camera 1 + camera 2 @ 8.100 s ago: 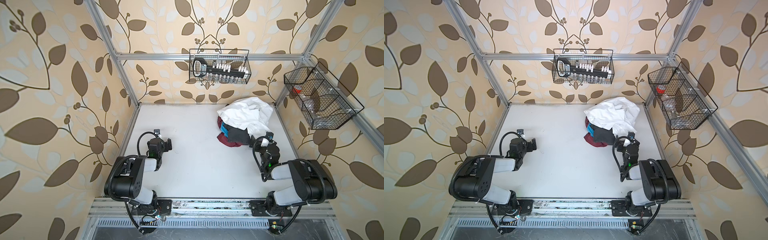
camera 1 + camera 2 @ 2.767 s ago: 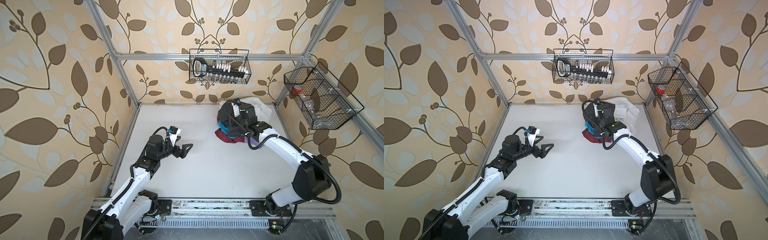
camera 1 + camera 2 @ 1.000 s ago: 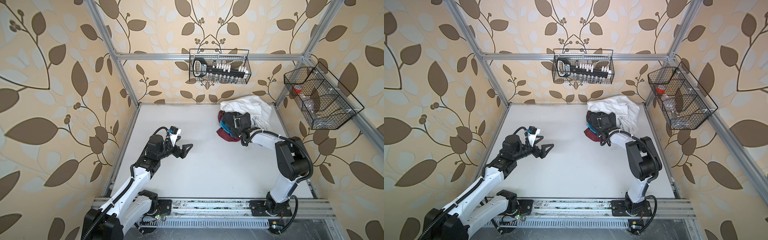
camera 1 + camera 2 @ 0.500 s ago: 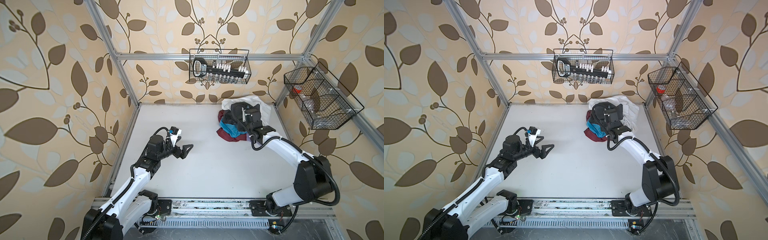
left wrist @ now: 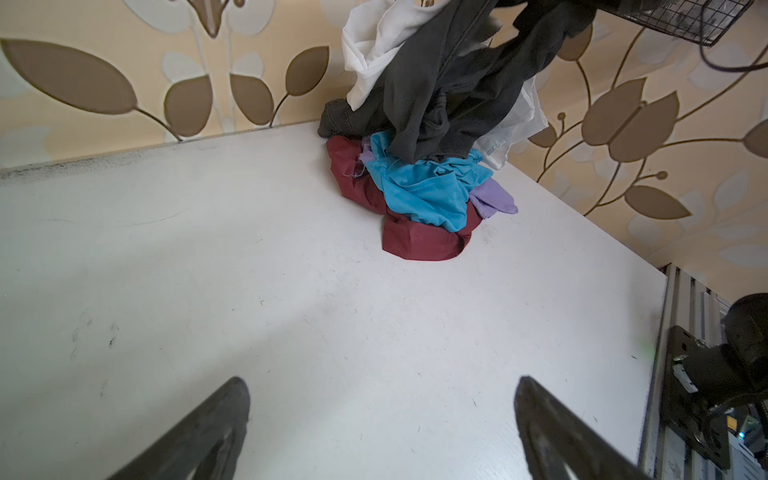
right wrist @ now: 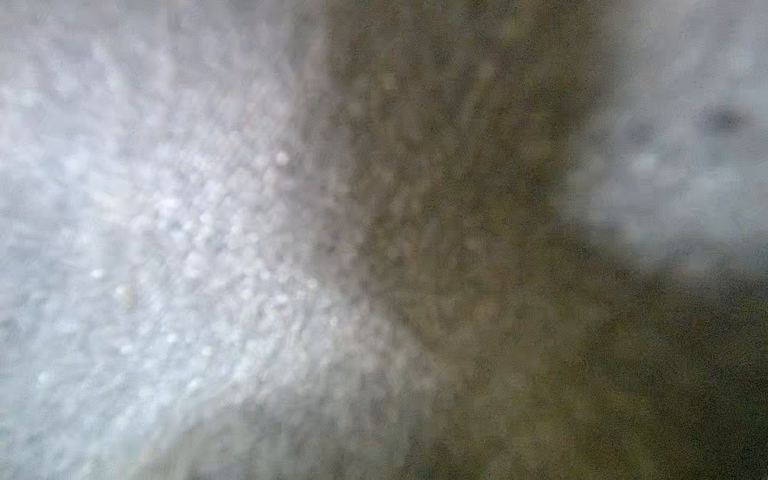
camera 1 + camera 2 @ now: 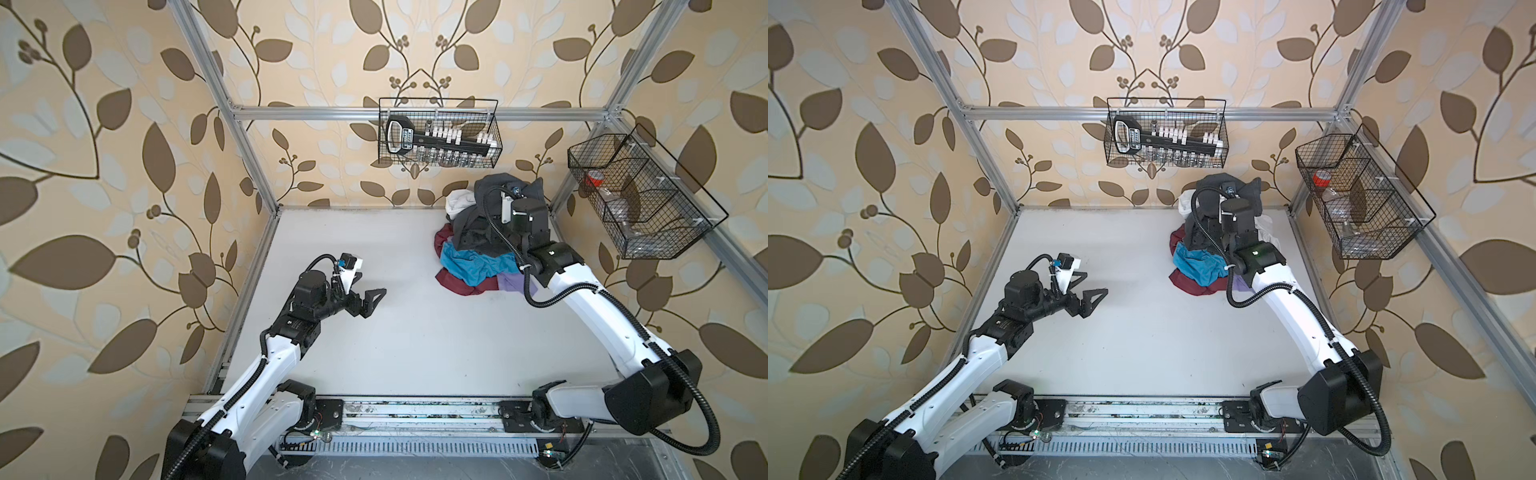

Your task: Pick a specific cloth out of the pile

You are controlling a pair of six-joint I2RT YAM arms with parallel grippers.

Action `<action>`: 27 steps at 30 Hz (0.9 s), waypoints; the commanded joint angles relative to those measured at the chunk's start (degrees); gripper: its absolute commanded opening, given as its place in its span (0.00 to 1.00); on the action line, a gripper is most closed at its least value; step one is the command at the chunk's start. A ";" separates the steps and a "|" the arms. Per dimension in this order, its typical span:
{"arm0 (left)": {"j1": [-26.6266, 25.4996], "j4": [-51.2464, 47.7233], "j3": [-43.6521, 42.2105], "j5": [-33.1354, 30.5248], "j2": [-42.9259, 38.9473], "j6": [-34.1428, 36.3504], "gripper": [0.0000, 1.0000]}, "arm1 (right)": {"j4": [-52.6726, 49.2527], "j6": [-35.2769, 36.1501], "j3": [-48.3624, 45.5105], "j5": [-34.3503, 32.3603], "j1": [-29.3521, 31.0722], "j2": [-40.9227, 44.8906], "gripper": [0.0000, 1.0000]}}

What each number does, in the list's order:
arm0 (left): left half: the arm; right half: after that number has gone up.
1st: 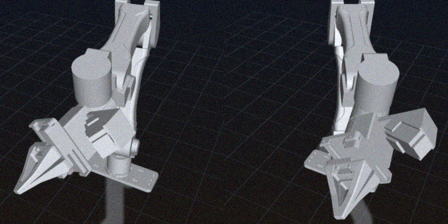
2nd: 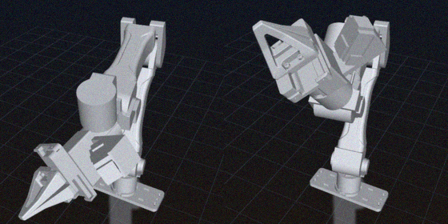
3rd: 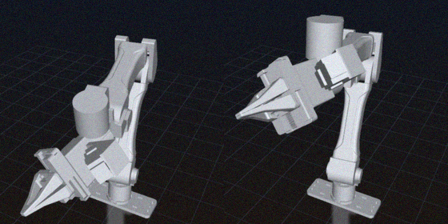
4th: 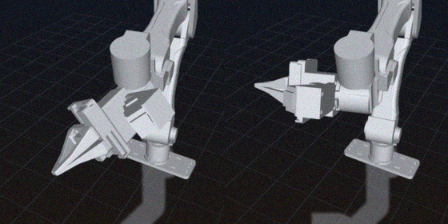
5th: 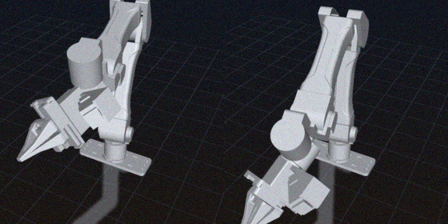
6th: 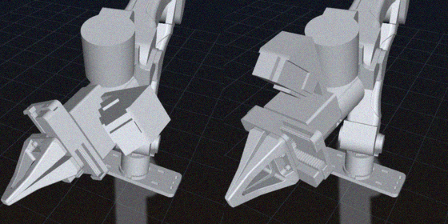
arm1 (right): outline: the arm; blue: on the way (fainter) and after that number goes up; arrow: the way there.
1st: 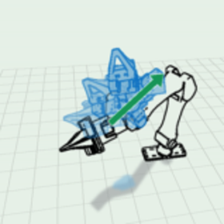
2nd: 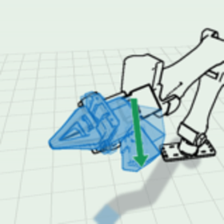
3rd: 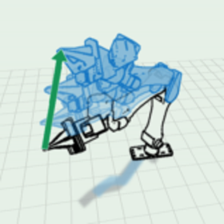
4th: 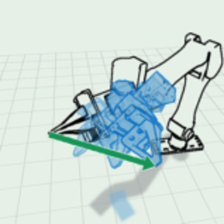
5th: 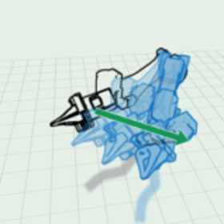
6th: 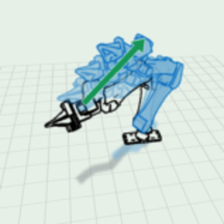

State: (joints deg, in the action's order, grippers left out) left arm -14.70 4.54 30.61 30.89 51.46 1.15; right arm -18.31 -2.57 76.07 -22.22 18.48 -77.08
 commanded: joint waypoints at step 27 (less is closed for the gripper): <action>-0.77 2.23 -0.54 -0.40 -1.83 0.69 0.99 | 12.87 13.23 26.66 -8.79 7.45 2.68 0.00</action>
State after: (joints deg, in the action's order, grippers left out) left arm -14.72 4.54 30.61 30.87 50.94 1.15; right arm -15.00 8.47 97.30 -30.13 24.64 -74.96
